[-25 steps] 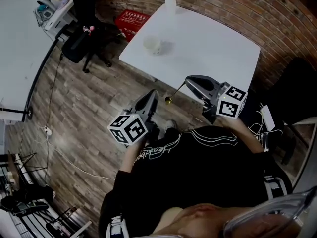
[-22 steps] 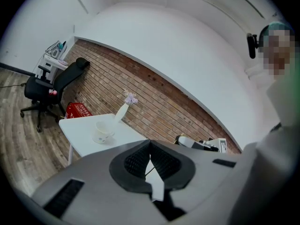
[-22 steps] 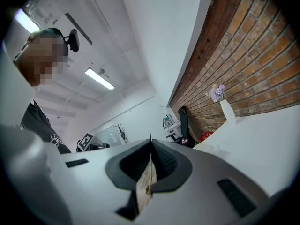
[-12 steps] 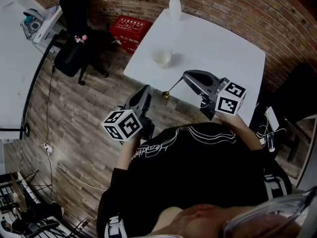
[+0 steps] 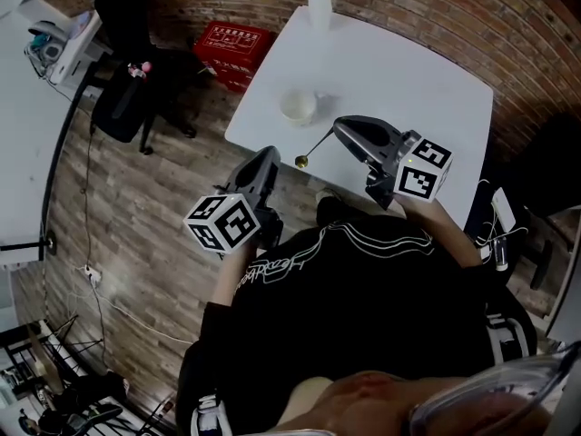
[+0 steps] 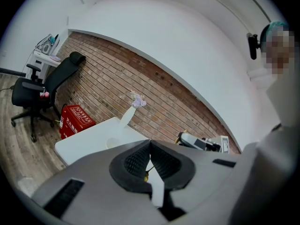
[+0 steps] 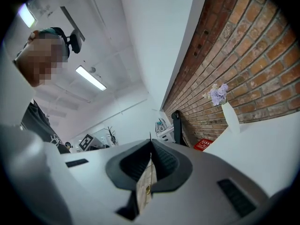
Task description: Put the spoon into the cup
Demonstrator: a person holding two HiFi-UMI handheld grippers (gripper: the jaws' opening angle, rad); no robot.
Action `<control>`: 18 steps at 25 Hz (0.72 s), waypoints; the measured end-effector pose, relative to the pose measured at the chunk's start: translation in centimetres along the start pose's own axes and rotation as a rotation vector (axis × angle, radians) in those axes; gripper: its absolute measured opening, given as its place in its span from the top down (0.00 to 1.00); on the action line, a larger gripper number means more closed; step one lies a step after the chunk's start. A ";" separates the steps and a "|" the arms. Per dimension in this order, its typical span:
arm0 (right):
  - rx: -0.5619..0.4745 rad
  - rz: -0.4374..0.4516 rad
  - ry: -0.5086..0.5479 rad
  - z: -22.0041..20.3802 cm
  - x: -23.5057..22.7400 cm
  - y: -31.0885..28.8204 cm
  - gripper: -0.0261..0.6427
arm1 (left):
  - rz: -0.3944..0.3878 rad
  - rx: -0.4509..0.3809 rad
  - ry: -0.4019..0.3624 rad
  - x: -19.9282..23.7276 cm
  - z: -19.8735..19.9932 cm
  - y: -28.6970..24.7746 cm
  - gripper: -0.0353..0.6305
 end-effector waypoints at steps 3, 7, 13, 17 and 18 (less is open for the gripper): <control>-0.001 -0.016 -0.015 0.4 -1.5 -0.8 0.96 | 0.001 0.018 0.012 0.9 0.5 -1.1 0.94; 0.003 -0.035 -0.015 0.7 -3.6 -1.7 0.96 | 0.002 0.028 0.022 2.1 1.0 -2.6 0.94; 0.006 -0.056 -0.011 1.7 -6.1 -2.8 0.96 | 0.003 0.043 0.045 3.3 1.4 -4.4 0.94; 0.006 -0.071 -0.001 2.2 -8.0 -3.6 0.96 | 0.014 0.046 0.063 4.4 1.5 -5.4 0.94; 0.007 -0.075 0.001 2.3 -8.5 -3.8 0.96 | 0.017 0.048 0.069 4.7 1.4 -5.6 0.94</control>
Point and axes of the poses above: the fingertips, and each gripper's own axes: y backward along the fingers, x to its left, z out of its top, the point moved 9 cm from there along y, backward along the fingers, and after that the axes turned 3 degrees about z, right-handed, at the moved point
